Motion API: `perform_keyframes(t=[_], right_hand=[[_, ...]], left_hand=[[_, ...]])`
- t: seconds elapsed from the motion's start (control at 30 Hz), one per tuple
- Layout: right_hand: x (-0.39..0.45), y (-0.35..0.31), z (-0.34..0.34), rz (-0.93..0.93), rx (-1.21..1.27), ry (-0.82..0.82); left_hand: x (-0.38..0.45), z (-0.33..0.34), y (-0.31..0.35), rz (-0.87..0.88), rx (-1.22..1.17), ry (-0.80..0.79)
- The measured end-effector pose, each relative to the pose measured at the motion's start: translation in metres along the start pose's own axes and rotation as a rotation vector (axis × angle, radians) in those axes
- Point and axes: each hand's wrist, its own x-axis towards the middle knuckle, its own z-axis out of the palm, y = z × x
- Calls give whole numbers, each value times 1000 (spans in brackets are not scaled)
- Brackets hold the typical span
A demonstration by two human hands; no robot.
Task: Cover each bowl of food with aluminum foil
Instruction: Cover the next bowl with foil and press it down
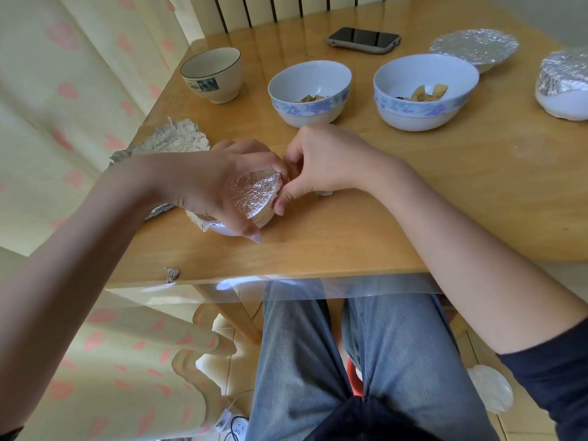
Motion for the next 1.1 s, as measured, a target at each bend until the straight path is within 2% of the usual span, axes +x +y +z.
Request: perform_keyframes(t=[0.1, 0.2, 0.37, 0.5, 0.6, 0.7, 0.93, 1.1], right_hand=[[-4, 7, 3, -47, 169, -33], [-4, 10, 5, -47, 272, 17], [-6, 7, 5, -22, 82, 148], [-24, 10, 10, -4, 16, 244], [-37, 9, 16, 23, 47, 230], [-45, 5, 21, 27, 56, 198], [-43, -9, 24, 25, -27, 215], [-36, -8, 21, 4, 47, 174]], left_hand=[[-1, -1, 0, -8, -4, -11], [0, 1, -1, -7, -12, 0], [0, 4, 0, -35, -17, 33], [1, 7, 7, -144, -35, 111], [1, 9, 13, -205, -63, 169], [-3, 8, 15, -240, -73, 113], [-10, 2, -4, -83, 6, 6], [-1, 7, -10, 0, -55, 28]])
